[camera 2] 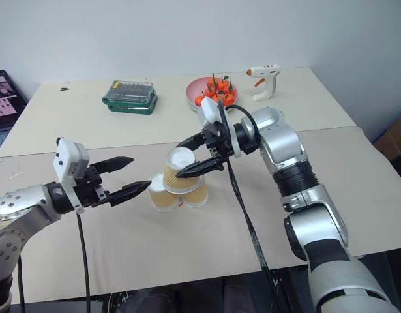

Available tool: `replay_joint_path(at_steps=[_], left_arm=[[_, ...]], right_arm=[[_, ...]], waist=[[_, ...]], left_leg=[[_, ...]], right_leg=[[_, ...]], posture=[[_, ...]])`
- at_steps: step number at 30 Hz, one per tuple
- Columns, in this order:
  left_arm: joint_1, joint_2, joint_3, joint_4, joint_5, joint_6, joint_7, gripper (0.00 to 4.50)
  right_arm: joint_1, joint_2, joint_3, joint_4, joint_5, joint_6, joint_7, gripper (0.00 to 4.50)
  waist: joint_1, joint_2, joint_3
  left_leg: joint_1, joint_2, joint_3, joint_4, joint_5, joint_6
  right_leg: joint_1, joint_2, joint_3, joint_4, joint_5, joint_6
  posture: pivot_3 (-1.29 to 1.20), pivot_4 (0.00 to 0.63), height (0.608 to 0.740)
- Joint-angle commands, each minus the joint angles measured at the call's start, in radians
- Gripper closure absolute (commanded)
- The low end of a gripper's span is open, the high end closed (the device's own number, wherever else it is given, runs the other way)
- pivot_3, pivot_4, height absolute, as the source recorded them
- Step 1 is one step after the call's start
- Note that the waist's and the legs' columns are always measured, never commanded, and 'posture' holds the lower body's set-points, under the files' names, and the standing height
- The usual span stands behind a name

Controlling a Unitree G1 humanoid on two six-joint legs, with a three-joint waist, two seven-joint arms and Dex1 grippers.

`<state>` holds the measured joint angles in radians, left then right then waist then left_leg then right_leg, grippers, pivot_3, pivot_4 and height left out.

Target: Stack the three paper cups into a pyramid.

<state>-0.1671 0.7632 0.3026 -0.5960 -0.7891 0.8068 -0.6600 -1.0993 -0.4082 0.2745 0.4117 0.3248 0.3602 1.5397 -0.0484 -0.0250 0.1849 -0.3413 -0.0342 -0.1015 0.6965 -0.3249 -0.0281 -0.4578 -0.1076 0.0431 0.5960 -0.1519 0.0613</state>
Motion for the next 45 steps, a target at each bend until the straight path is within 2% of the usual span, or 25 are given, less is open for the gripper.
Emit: replay_joint_path(at_steps=[1, 11, 17, 26, 29, 45], left_arm=[[-0.013, 0.002, 0.012, -0.013, -0.012, -0.028, -0.003, 0.00], [-0.016, -0.011, 0.012, -0.015, -0.014, -0.030, 0.006, 0.00], [-0.015, -0.021, 0.014, -0.009, -0.015, -0.030, 0.008, 0.00], [-0.043, -0.029, 0.011, 0.037, -0.020, -0.034, -0.010, 0.00], [-0.059, -0.030, -0.001, 0.054, -0.015, -0.038, -0.021, 0.00], [-0.067, -0.046, -0.025, 0.077, -0.002, -0.064, -0.019, 0.00]], right_arm=[[-0.061, 0.019, -0.013, 0.048, -0.019, -0.051, 0.012, 1.72], [-0.127, 0.060, -0.014, 0.147, -0.047, -0.099, 0.042, 1.72], [-0.143, 0.049, -0.012, 0.160, -0.056, -0.098, 0.071, 1.72], [-0.153, -0.103, 0.048, 0.088, 0.038, -0.035, 0.075, 1.72], [-0.164, -0.122, 0.051, 0.083, 0.049, -0.023, 0.075, 1.72], [-0.219, 0.001, 0.047, 0.124, 0.033, -0.008, 0.075, 1.72]], waist=[[0.000, 0.000, 0.000], [-0.001, 0.000, 0.000], [-0.001, 0.000, 0.000], [0.002, 0.000, 0.000], [-0.003, 0.000, 0.000], [-0.017, 0.000, 0.000]], left_leg=[[0.000, 0.000, 0.000, 0.000, 0.000, 0.000], [0.000, 0.000, 0.000, 0.000, 0.000, -0.001], [0.000, 0.000, 0.000, 0.000, 0.000, -0.001], [-0.001, 0.000, 0.000, 0.000, 0.000, -0.001], [-0.001, 0.000, 0.000, 0.000, 0.000, 0.000], [-0.002, 0.000, -0.001, 0.000, 0.000, -0.001]], right_leg=[[0.000, 0.000, 0.000, 0.000, 0.000, 0.000], [0.000, 0.000, 0.000, 0.001, 0.000, 0.000], [0.000, 0.000, 0.000, 0.001, 0.000, 0.000], [0.000, 0.000, 0.000, 0.000, 0.000, 0.000], [-0.001, 0.000, 0.000, 0.000, 0.000, 0.000], [-0.001, 0.000, 0.000, 0.002, 0.000, 0.000]], posture=[[0.00, 0.150, 0.725], [0.00, 0.150, 0.725], [0.00, 0.150, 0.725], [0.00, 0.150, 0.725], [0.00, 0.150, 0.725], [0.00, 0.150, 0.725]])
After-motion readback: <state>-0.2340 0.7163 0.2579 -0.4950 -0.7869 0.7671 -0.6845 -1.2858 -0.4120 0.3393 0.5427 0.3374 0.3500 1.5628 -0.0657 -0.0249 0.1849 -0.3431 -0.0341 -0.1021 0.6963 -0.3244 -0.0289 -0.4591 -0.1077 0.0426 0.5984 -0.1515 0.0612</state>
